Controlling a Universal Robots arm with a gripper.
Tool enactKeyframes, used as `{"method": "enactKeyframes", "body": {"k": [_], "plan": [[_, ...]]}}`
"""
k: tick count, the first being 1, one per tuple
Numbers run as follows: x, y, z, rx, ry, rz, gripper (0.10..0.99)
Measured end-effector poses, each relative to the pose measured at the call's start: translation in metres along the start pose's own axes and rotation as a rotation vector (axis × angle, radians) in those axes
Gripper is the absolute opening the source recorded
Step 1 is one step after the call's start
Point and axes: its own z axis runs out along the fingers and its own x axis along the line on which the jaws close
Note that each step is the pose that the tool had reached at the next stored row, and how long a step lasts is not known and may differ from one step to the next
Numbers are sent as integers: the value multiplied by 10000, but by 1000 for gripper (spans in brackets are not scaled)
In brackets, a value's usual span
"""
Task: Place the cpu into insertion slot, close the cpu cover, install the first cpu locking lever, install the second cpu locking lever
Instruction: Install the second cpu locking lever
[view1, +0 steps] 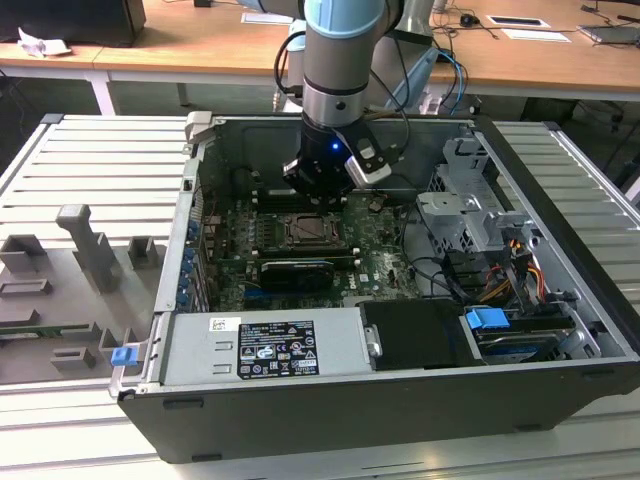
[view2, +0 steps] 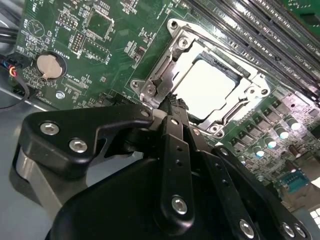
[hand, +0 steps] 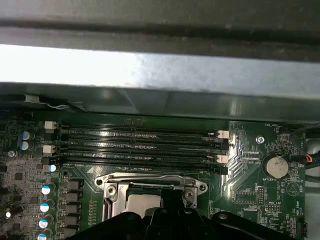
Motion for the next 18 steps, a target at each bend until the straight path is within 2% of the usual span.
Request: {"method": "enactKeyframes", "body": {"k": [1, 2, 3, 5, 15, 18], "plan": [[1, 1, -11, -2, -1, -1, 106], [0, 4, -51, -2, -2, -3, 106], [1, 8, -125, -2, -2, -2, 106], [1, 12, -186, -1, -1, -1, 106], [9, -147, -195, -8, -2, 0, 106], [10, -157, -196, -8, -2, 1, 106]]}}
